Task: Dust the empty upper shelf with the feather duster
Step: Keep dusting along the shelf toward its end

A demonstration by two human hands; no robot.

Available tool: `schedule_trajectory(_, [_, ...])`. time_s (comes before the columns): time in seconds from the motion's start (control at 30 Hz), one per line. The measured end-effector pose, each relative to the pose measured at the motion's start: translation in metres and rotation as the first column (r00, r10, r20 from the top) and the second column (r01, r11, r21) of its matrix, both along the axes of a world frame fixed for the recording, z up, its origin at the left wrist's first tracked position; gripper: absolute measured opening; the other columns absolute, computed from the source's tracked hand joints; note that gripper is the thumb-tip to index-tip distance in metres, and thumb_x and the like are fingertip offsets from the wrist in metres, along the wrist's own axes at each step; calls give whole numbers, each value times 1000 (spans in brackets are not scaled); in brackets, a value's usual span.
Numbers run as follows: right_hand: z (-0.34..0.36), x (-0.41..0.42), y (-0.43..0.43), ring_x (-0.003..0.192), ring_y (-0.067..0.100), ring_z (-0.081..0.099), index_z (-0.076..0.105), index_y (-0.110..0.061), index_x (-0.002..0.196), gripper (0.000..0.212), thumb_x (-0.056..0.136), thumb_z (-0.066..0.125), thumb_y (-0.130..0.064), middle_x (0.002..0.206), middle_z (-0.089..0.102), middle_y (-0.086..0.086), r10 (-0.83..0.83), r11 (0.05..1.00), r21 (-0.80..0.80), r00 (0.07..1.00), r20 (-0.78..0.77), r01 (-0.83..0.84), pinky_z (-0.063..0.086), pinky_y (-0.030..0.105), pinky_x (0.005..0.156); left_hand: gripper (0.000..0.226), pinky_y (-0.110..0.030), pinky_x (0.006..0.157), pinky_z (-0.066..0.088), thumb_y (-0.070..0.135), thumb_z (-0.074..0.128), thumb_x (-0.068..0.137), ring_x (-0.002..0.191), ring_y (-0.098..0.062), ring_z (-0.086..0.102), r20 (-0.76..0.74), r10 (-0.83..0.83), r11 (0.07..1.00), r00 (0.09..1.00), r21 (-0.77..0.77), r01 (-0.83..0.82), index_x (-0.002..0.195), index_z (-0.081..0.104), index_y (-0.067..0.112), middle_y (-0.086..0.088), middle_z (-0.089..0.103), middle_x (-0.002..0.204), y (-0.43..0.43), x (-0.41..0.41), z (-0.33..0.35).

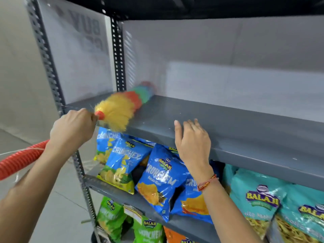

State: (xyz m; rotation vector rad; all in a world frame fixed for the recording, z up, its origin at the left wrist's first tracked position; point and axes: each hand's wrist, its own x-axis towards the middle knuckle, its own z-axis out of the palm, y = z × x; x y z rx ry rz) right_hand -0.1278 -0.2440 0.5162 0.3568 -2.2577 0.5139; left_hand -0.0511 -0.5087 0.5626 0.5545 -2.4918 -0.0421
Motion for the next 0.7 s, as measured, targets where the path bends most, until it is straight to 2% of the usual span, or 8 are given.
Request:
schedule_trajectory(0.1, [-1,0,-21,116,33,59,67,-1,96,60,96,35,-51,109,71,18,7,986,163,997,74,-19,50,41,88,37,-36,61,44,51,37,94,86,-43,65,18,-96,995,995,19,96,113,67,39,-18,65,82,4,13,2])
schedule_trajectory(0.17, [-5,1,-23,105,31,65,69,-1,95,67,95,31,-56,105,73,16,-44,964,265,997,62,26,54,38,83,39,-33,57,41,58,33,92,82,-40,65,41,-141,989,989,44,140,114,63,48,-5,52,66,14,19,-1])
schedule_trajectory(0.27, [-11,1,-22,91,26,72,73,-1,89,64,95,34,-52,94,77,14,-129,943,308,991,-16,128,59,32,74,40,-31,56,39,59,29,91,75,-37,63,39,-189,981,981,52,187,115,60,50,0,50,60,23,22,-8])
schedule_trajectory(0.37, [-13,-1,-23,84,24,73,74,-2,85,56,96,38,-43,88,78,13,-164,939,294,984,-67,177,59,30,70,34,-29,47,36,54,36,93,50,-22,48,40,-280,949,959,160,270,112,64,49,3,44,45,24,23,-13])
schedule_trajectory(0.47, [-14,-3,-25,81,23,74,75,-3,82,50,96,38,-33,85,78,12,-169,947,259,980,-101,190,59,29,68,27,-29,49,36,52,48,89,45,-19,36,74,-377,857,923,405,318,96,73,42,-1,41,48,17,22,-16])
schedule_trajectory(0.53, [-15,-3,-25,81,23,74,75,-3,81,48,96,39,-30,84,78,12,-162,953,239,980,-115,186,59,29,68,28,-28,49,37,48,54,87,44,-19,38,107,-357,829,928,494,262,68,70,36,-3,47,47,7,19,-8])
schedule_trajectory(0.6, [-15,-3,-26,81,24,74,75,-2,81,46,96,41,-29,85,78,12,-158,956,231,981,-111,180,59,30,68,37,-28,47,37,41,55,91,43,-19,42,155,-289,858,945,480,183,57,63,27,-3,50,47,-6,14,3])
schedule_trajectory(0.7, [-13,-2,-28,80,25,73,74,-3,79,47,97,39,-28,82,78,12,-157,961,221,986,-51,165,58,32,69,32,-31,50,40,49,44,95,55,-29,53,144,-121,965,982,250,82,85,71,34,-8,53,58,-18,12,11])
